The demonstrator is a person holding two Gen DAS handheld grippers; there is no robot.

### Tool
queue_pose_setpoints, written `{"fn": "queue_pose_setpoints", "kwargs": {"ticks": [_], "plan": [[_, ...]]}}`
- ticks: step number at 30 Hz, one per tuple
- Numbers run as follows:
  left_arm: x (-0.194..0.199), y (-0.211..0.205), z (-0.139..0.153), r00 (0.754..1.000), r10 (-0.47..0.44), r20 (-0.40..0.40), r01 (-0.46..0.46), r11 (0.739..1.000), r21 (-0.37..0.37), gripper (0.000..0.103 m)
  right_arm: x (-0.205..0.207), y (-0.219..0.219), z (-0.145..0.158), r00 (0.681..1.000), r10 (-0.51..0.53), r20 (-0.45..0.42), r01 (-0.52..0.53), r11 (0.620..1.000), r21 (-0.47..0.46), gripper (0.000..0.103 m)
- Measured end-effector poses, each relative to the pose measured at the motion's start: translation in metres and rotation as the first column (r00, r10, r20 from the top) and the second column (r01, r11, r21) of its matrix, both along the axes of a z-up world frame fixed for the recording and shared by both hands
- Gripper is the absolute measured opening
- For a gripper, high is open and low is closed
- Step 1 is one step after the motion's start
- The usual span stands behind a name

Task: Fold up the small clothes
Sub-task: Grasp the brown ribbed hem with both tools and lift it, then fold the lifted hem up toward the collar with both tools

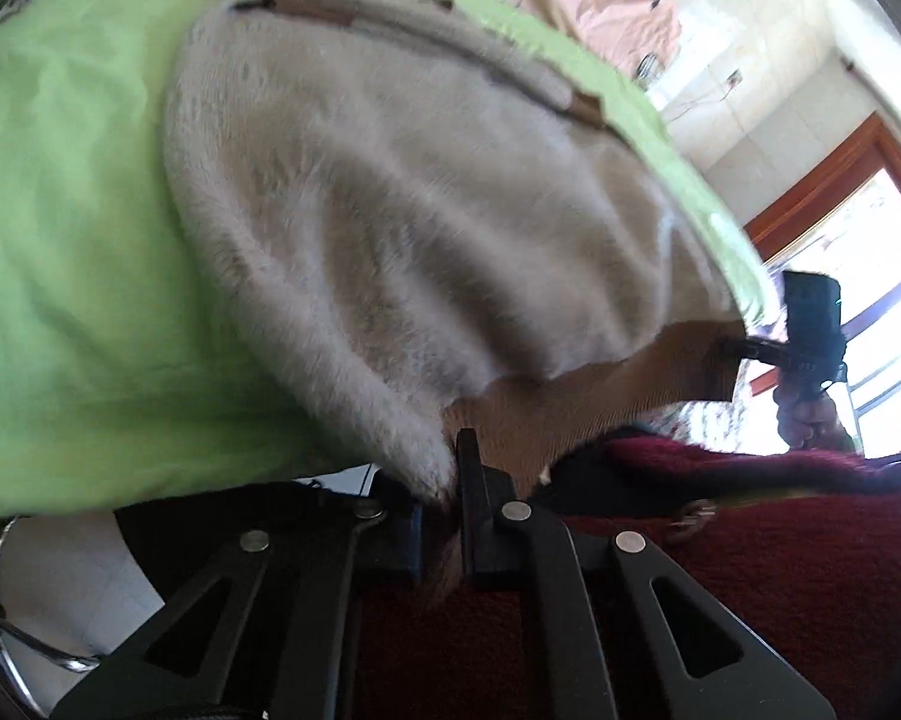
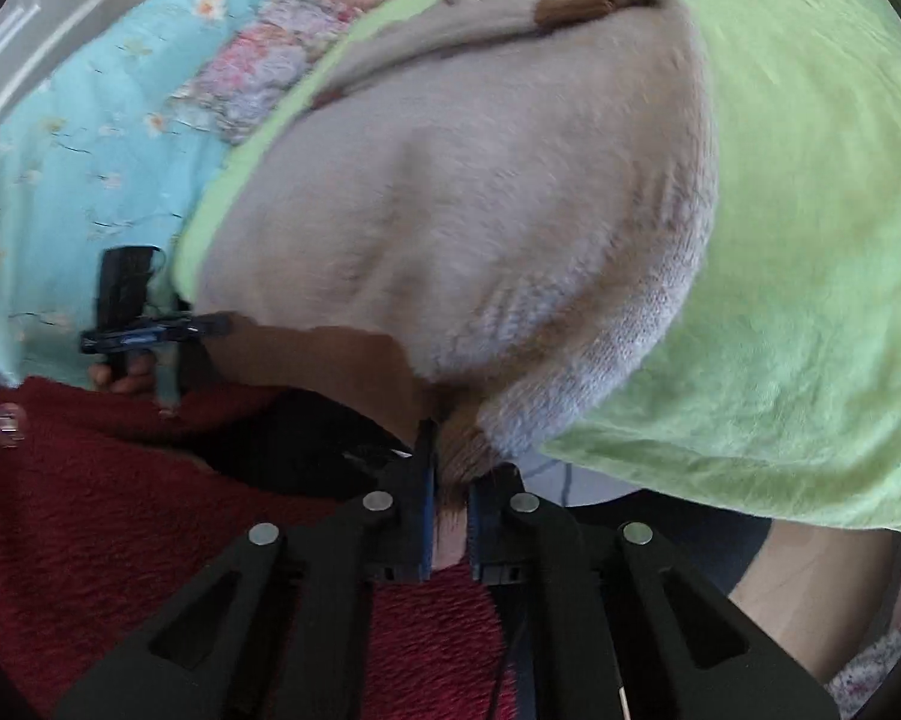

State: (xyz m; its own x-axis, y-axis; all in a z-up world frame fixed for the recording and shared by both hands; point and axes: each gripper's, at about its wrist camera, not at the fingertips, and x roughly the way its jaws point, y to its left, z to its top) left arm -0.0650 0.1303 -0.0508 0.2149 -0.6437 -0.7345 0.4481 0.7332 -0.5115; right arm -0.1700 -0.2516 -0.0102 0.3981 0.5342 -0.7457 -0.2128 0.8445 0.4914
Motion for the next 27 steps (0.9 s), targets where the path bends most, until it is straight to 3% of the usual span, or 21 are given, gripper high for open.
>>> {"fn": "queue_pose_setpoints", "kwargs": {"ticks": [3, 6, 8, 10, 20, 27], "plan": [[-0.005, 0.015, 0.035, 0.997, 0.044, 0.058, -0.038, 0.994, -0.107, 0.006, -0.009, -0.012, 0.036, 0.996, -0.015, 0.093, 0.002, 0.990, 0.140, 0.008], [0.000, 0.035, 0.067, 0.985, 0.129, 0.117, -0.102, 0.973, -0.206, 0.006, -0.012, -0.038, 0.069, 0.975, -0.101, 0.198, 0.043, 0.961, 0.274, 0.008], [0.008, 0.049, 0.088, 0.970, 0.190, 0.151, -0.141, 0.948, -0.285, 0.006, -0.009, -0.050, 0.084, 0.958, -0.151, 0.245, 0.065, 0.943, 0.326, 0.008], [0.016, 0.056, 0.103, 0.958, 0.223, 0.182, -0.158, 0.937, -0.312, 0.006, -0.003, -0.054, 0.093, 0.945, -0.178, 0.275, 0.074, 0.934, 0.350, 0.008], [0.096, 0.026, 0.143, 0.903, 0.268, 0.336, -0.166, 0.939, -0.303, 0.006, 0.067, -0.065, 0.124, 0.879, -0.283, 0.384, 0.132, 0.918, 0.373, 0.008], [0.182, 0.012, 0.156, 0.879, 0.332, 0.341, -0.249, 0.931, -0.266, 0.006, 0.152, -0.073, 0.140, 0.849, -0.308, 0.429, 0.181, 0.933, 0.312, 0.008]]}}
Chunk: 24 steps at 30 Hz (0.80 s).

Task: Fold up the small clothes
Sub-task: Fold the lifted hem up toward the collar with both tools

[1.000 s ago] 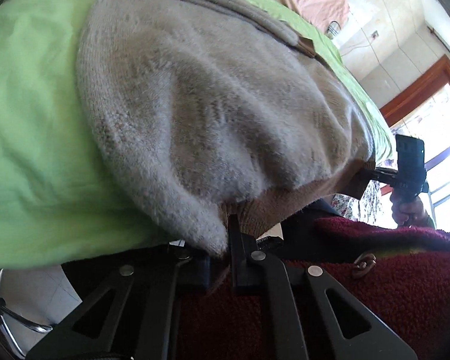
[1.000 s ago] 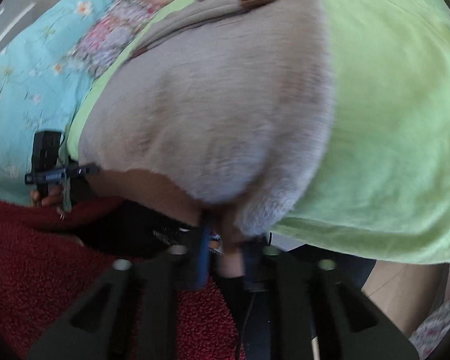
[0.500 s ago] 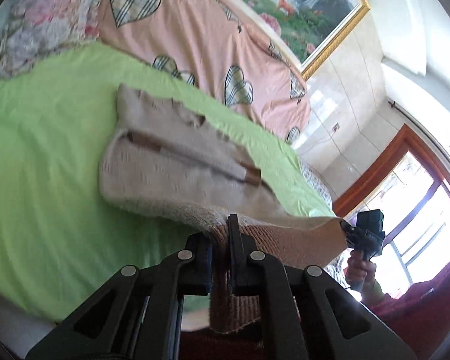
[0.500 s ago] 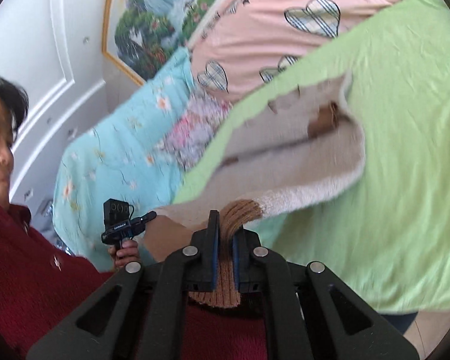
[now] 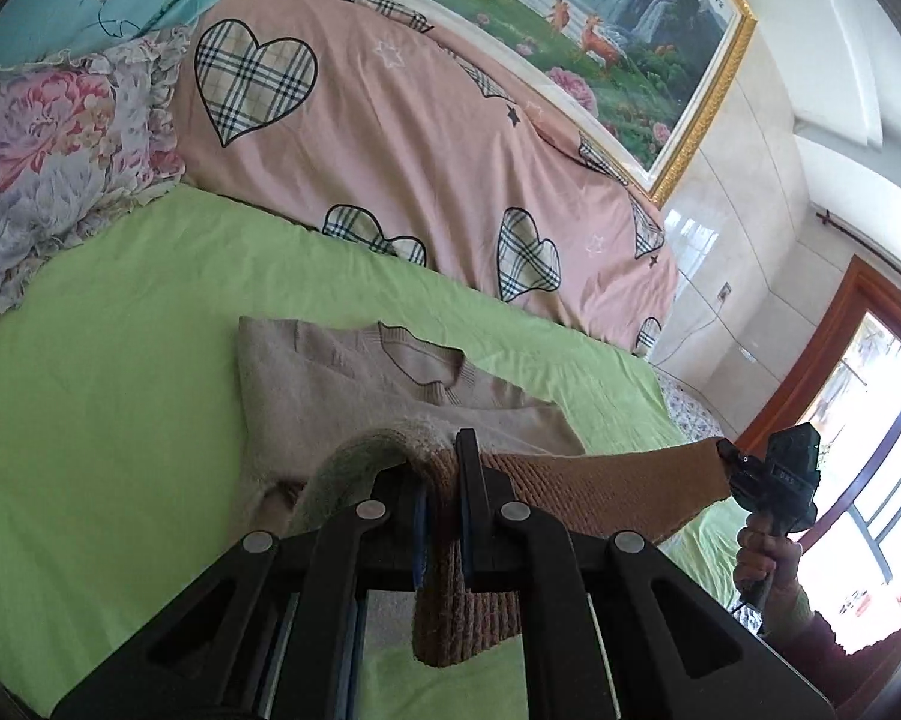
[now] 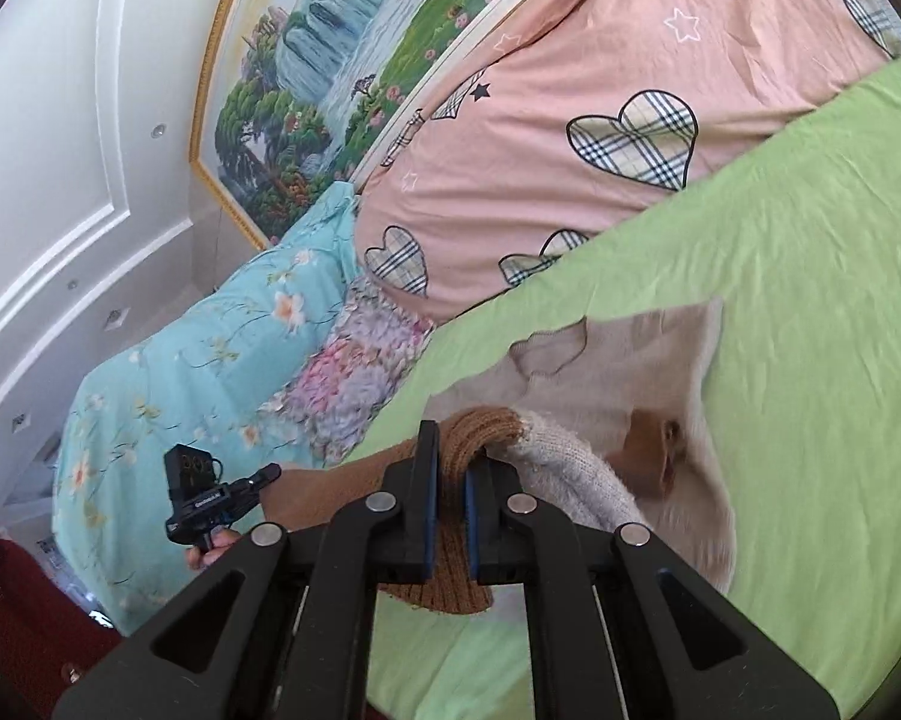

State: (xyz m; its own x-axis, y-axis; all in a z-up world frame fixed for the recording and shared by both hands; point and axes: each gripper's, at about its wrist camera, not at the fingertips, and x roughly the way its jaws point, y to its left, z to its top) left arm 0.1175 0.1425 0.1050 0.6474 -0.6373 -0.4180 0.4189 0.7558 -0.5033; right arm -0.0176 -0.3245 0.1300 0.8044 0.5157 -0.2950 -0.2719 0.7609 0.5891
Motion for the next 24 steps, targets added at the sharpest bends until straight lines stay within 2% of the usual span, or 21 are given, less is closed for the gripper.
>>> {"fn": "queue_pose_setpoints", "kwargs": {"ticks": [7, 15, 21, 22, 24], "plan": [[0.093, -0.022, -0.012, 0.993, 0.078, -0.085, -0.074, 0.996, 0.044, 0.006, 0.089, -0.015, -0.006, 0.995, -0.088, -0.056, 0.086, 0.996, -0.038, 0.008], [0.182, -0.045, -0.063, 0.968, 0.138, -0.209, -0.113, 0.986, 0.126, 0.006, 0.180, -0.035, -0.060, 0.946, -0.224, -0.233, 0.202, 0.972, -0.116, 0.008], [0.220, -0.053, -0.112, 0.938, 0.168, -0.303, -0.119, 0.978, 0.174, 0.007, 0.214, -0.038, -0.096, 0.898, -0.283, -0.336, 0.221, 0.952, -0.210, 0.008], [0.222, -0.053, -0.118, 0.932, 0.169, -0.319, -0.116, 0.977, 0.179, 0.010, 0.217, -0.038, -0.100, 0.891, -0.287, -0.352, 0.220, 0.950, -0.220, 0.009], [0.222, -0.049, -0.126, 0.919, 0.158, -0.360, -0.108, 0.982, 0.154, 0.010, 0.220, -0.040, -0.106, 0.880, -0.282, -0.382, 0.212, 0.953, -0.215, 0.014]]}}
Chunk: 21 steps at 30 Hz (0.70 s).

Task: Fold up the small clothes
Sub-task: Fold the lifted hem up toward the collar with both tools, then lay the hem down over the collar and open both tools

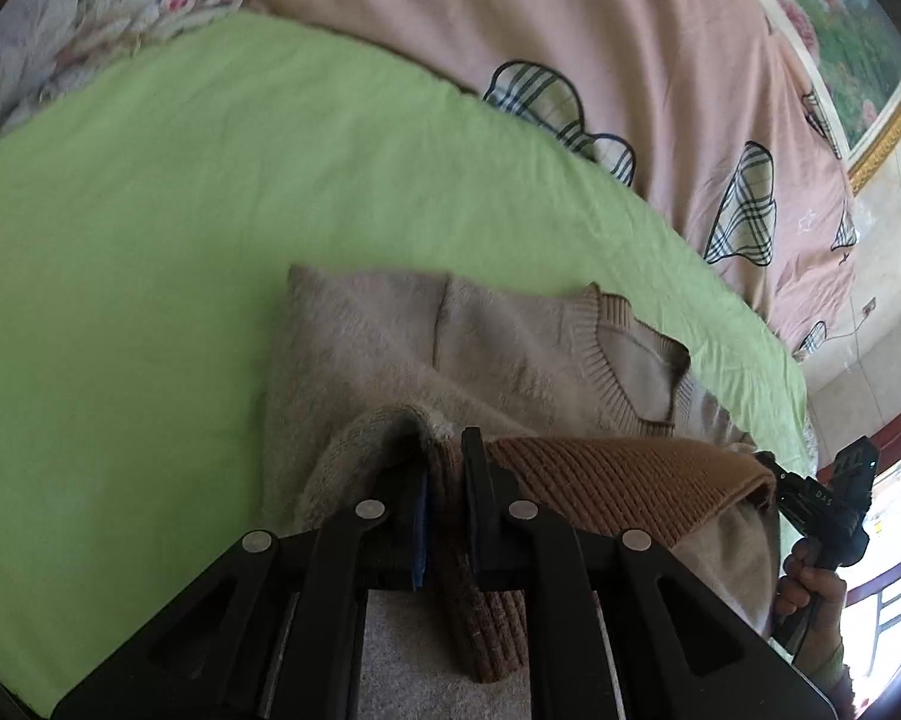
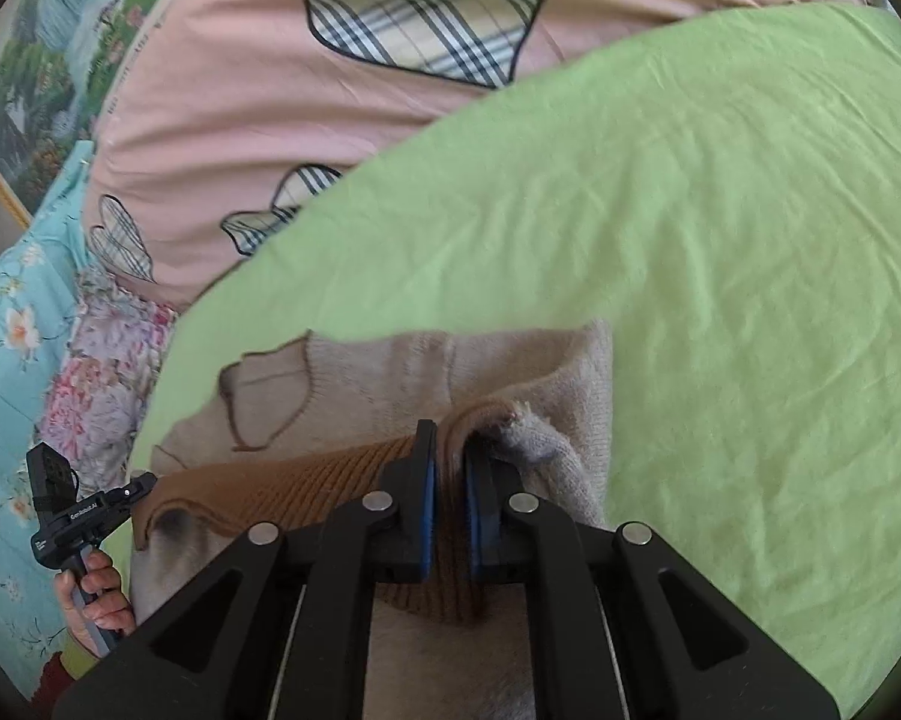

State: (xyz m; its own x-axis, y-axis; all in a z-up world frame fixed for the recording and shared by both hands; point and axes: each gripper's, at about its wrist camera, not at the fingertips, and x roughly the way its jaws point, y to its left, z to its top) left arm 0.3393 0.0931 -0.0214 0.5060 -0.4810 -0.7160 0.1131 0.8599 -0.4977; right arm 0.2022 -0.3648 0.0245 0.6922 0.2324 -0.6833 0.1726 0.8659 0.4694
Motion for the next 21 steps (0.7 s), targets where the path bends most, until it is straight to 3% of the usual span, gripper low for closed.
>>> {"fn": "queue_pose_setpoints", "kwargs": {"ticks": [4, 5, 7, 9, 12, 13, 16, 18, 21], "plan": [[-0.036, 0.011, 0.015, 1.000, -0.017, 0.017, 0.018, 0.998, -0.057, 0.021, -0.027, -0.008, 0.023, 0.996, -0.052, 0.069, 0.053, 0.999, -0.003, 0.046], [-0.047, 0.010, 0.021, 0.999, -0.036, 0.028, 0.038, 0.997, -0.060, 0.021, -0.036, -0.008, 0.031, 0.994, -0.057, 0.096, 0.060, 0.998, -0.025, 0.047], [-0.081, -0.004, 0.033, 0.990, -0.130, 0.054, 0.133, 0.989, -0.065, 0.022, -0.055, 0.002, 0.049, 0.987, -0.004, 0.159, 0.012, 0.999, -0.049, 0.047], [-0.106, -0.029, 0.037, 0.970, -0.233, 0.066, 0.237, 0.970, -0.054, 0.030, -0.057, 0.028, 0.057, 0.974, 0.146, 0.171, -0.136, 0.988, -0.071, 0.047], [-0.115, -0.074, 0.031, 0.931, -0.361, 0.054, 0.363, 0.932, -0.022, 0.034, -0.048, 0.087, 0.041, 0.909, 0.413, 0.055, -0.407, 0.908, -0.094, 0.047], [-0.111, -0.084, 0.027, 0.923, -0.383, 0.047, 0.384, 0.923, -0.011, 0.034, -0.040, 0.110, 0.029, 0.866, 0.501, -0.008, -0.500, 0.863, -0.071, 0.047], [-0.083, -0.107, 0.012, 0.920, -0.391, -0.017, 0.391, 0.917, 0.076, 0.030, -0.016, 0.145, -0.002, 0.789, 0.594, -0.157, -0.609, 0.789, -0.074, 0.047], [-0.061, -0.106, 0.008, 0.930, -0.366, -0.035, 0.367, 0.924, 0.108, 0.024, 0.004, 0.149, -0.018, 0.782, 0.586, -0.211, -0.608, 0.792, -0.056, 0.046], [-0.021, -0.091, 0.007, 0.954, -0.297, -0.045, 0.301, 0.946, 0.123, 0.013, 0.037, 0.132, -0.028, 0.835, 0.515, -0.196, -0.533, 0.844, -0.052, 0.026]]}}
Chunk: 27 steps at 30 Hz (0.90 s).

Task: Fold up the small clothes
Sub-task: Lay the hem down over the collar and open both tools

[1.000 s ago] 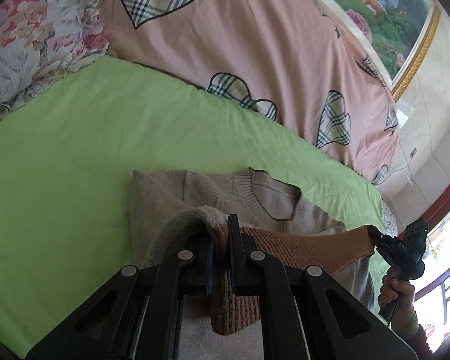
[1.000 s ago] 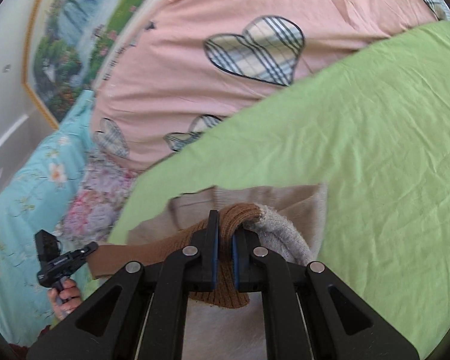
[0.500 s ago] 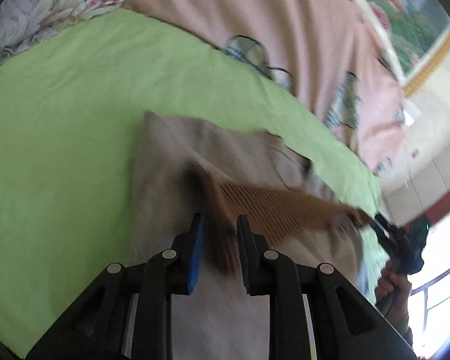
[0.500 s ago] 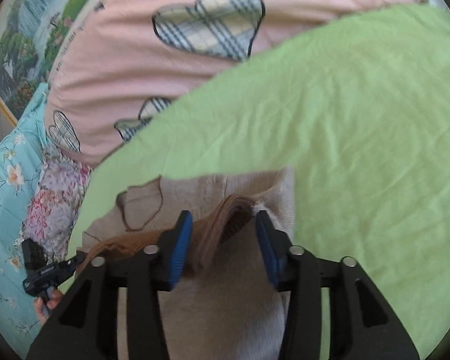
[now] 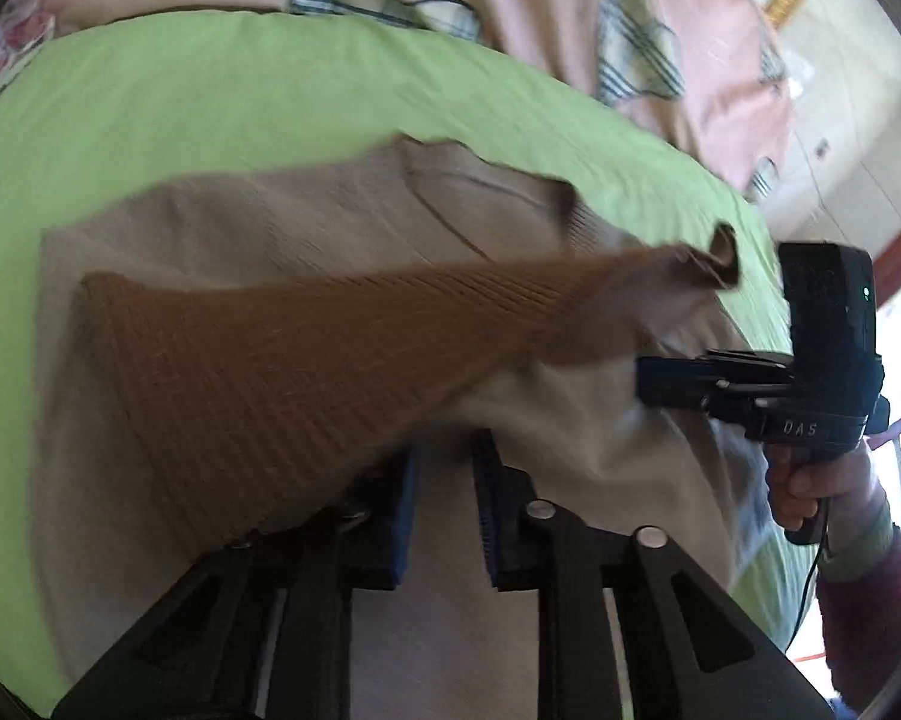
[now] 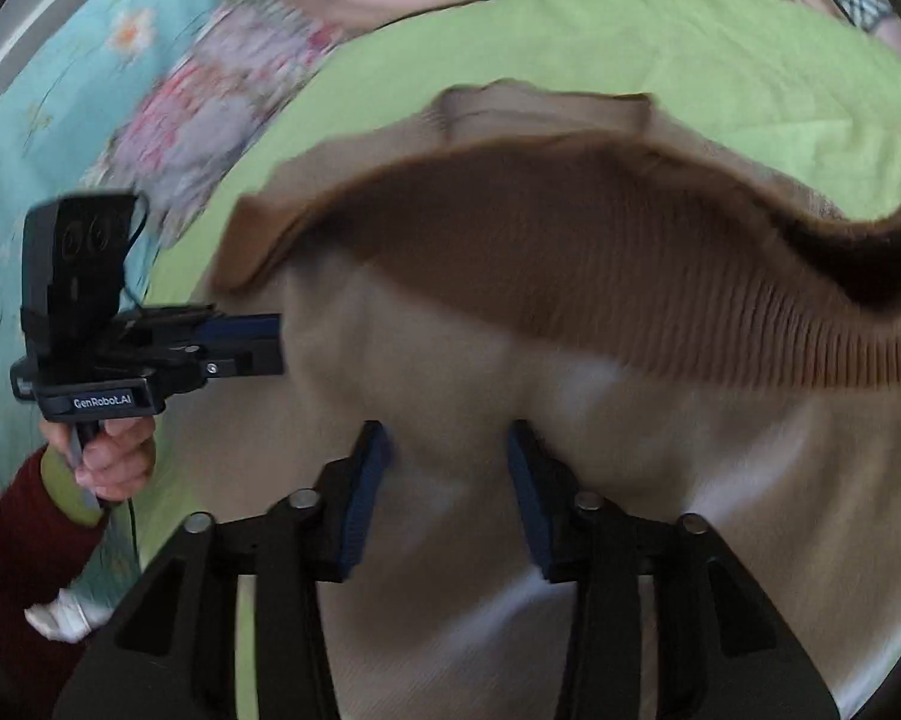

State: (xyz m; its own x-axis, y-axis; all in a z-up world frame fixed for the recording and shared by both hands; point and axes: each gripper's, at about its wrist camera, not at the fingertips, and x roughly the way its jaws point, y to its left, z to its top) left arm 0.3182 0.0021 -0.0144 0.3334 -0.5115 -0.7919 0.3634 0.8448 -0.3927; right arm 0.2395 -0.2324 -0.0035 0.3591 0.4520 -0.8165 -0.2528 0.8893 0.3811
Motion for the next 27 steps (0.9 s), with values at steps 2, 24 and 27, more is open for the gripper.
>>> {"fn": "queue_pose_setpoints", "kwargs": {"ticks": [2, 24, 27], "plan": [[0.022, 0.015, 0.004, 0.995, 0.092, 0.025, -0.093, 0.995, 0.038, 0.014, 0.022, -0.014, 0.002, 0.992, -0.112, 0.055, 0.116, 0.991, -0.069, 0.024], [-0.040, 0.129, 0.006, 0.902, 0.431, -0.001, -0.426, 0.891, -0.154, 0.019, -0.128, -0.113, 0.028, 0.725, -0.663, 0.186, 0.657, 0.747, 0.102, 0.043], [-0.073, 0.125, 0.018, 0.897, 0.442, 0.019, -0.434, 0.886, -0.164, 0.034, -0.152, -0.111, 0.045, 0.700, -0.682, 0.213, 0.667, 0.730, 0.146, 0.045]]}}
